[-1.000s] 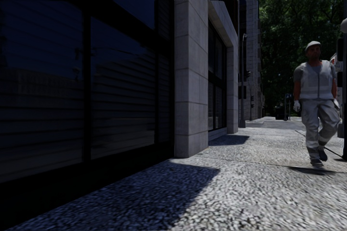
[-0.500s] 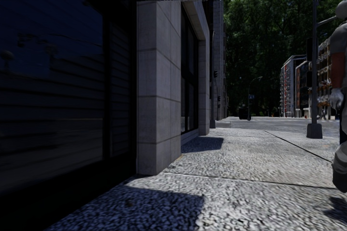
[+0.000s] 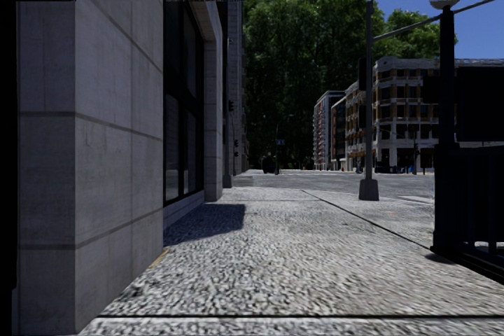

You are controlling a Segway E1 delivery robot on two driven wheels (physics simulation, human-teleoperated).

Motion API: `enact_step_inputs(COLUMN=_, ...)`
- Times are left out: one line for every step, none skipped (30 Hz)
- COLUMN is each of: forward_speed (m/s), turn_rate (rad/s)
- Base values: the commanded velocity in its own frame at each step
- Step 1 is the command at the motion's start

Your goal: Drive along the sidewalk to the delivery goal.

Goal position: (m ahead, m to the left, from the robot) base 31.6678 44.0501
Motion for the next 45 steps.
enact_step_inputs(forward_speed=2.00, turn_rate=-0.08)
enact_step_inputs(forward_speed=2.00, turn_rate=0.00)
enact_step_inputs(forward_speed=2.00, turn_rate=0.00)
enact_step_inputs(forward_speed=2.00, turn_rate=0.00)
enact_step_inputs(forward_speed=2.00, turn_rate=0.00)
enact_step_inputs(forward_speed=2.00, turn_rate=0.00)
enact_step_inputs(forward_speed=2.00, turn_rate=0.00)
enact_step_inputs(forward_speed=2.00, turn_rate=0.00)
enact_step_inputs(forward_speed=2.00, turn_rate=0.00)
enact_step_inputs(forward_speed=2.00, turn_rate=0.00)
enact_step_inputs(forward_speed=2.00, turn_rate=0.00)
enact_step_inputs(forward_speed=2.00, turn_rate=0.00)
enact_step_inputs(forward_speed=2.00, turn_rate=0.00)
enact_step_inputs(forward_speed=2.00, turn_rate=0.00)
enact_step_inputs(forward_speed=2.00, turn_rate=0.00)
enact_step_inputs(forward_speed=2.00, turn_rate=0.00)
enact_step_inputs(forward_speed=2.00, turn_rate=0.00)
enact_step_inputs(forward_speed=2.00, turn_rate=0.00)
enact_step_inputs(forward_speed=2.00, turn_rate=0.00)
enact_step_inputs(forward_speed=2.00, turn_rate=0.00)
enact_step_inputs(forward_speed=2.00, turn_rate=0.00)
enact_step_inputs(forward_speed=2.00, turn_rate=0.00)
enact_step_inputs(forward_speed=2.00, turn_rate=0.00)
enact_step_inputs(forward_speed=2.00, turn_rate=0.00)
enact_step_inputs(forward_speed=2.00, turn_rate=0.00)
enact_step_inputs(forward_speed=2.00, turn_rate=0.00)
enact_step_inputs(forward_speed=2.00, turn_rate=0.00)
enact_step_inputs(forward_speed=2.00, turn_rate=0.00)
enact_step_inputs(forward_speed=2.00, turn_rate=0.00)
enact_step_inputs(forward_speed=2.00, turn_rate=0.00)
enact_step_inputs(forward_speed=2.00, turn_rate=0.00)
enact_step_inputs(forward_speed=2.00, turn_rate=0.00)
enact_step_inputs(forward_speed=2.00, turn_rate=0.00)
enact_step_inputs(forward_speed=2.00, turn_rate=0.00)
enact_step_inputs(forward_speed=2.00, turn_rate=0.00)
enact_step_inputs(forward_speed=2.00, turn_rate=0.00)
enact_step_inputs(forward_speed=2.00, turn_rate=0.00)
enact_step_inputs(forward_speed=2.00, turn_rate=0.00)
enact_step_inputs(forward_speed=2.00, turn_rate=0.00)
enact_step_inputs(forward_speed=2.00, turn_rate=0.00)
enact_step_inputs(forward_speed=2.00, turn_rate=0.00)
enact_step_inputs(forward_speed=2.00, turn_rate=0.00)
enact_step_inputs(forward_speed=2.00, turn_rate=0.00)
enact_step_inputs(forward_speed=2.00, turn_rate=0.00)
enact_step_inputs(forward_speed=2.00, turn_rate=0.00)
